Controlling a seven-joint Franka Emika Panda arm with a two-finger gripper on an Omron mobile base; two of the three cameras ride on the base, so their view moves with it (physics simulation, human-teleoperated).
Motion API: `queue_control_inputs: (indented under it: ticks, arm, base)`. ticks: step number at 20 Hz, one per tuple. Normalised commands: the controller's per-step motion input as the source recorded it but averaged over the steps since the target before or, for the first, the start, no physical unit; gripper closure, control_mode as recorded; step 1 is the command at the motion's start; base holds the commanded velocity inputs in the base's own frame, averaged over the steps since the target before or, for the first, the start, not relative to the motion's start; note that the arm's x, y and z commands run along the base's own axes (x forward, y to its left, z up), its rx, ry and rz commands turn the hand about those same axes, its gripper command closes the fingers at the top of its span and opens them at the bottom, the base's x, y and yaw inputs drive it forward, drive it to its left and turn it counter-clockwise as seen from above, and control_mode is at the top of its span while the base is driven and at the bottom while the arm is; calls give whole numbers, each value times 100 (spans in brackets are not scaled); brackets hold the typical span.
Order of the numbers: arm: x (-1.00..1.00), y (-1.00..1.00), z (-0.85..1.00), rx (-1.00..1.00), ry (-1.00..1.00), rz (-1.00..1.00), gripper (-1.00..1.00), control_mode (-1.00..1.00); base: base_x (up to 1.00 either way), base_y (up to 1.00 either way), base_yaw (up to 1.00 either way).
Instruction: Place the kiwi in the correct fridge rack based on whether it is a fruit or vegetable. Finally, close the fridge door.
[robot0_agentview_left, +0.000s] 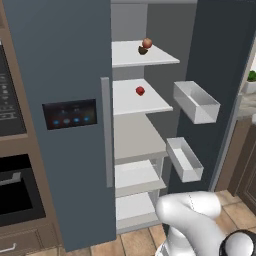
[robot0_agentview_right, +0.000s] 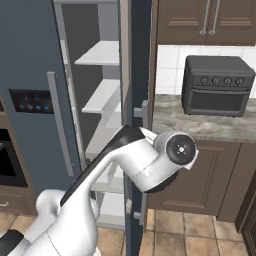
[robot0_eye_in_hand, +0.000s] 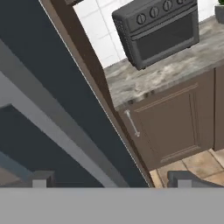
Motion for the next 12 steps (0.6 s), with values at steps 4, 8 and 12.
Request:
queue_control_inputs:
  ticks: [4, 8, 12]
  arm:
    - [51, -17, -16, 16, 3, 4, -100, -100]
    - [64, -14, -24, 19, 4, 4, -100, -100]
    - [53, -28, -18, 21, 6, 2, -100, -100]
  base:
    - [0, 0, 0]
    - [0, 0, 0]
    - [0, 0, 0]
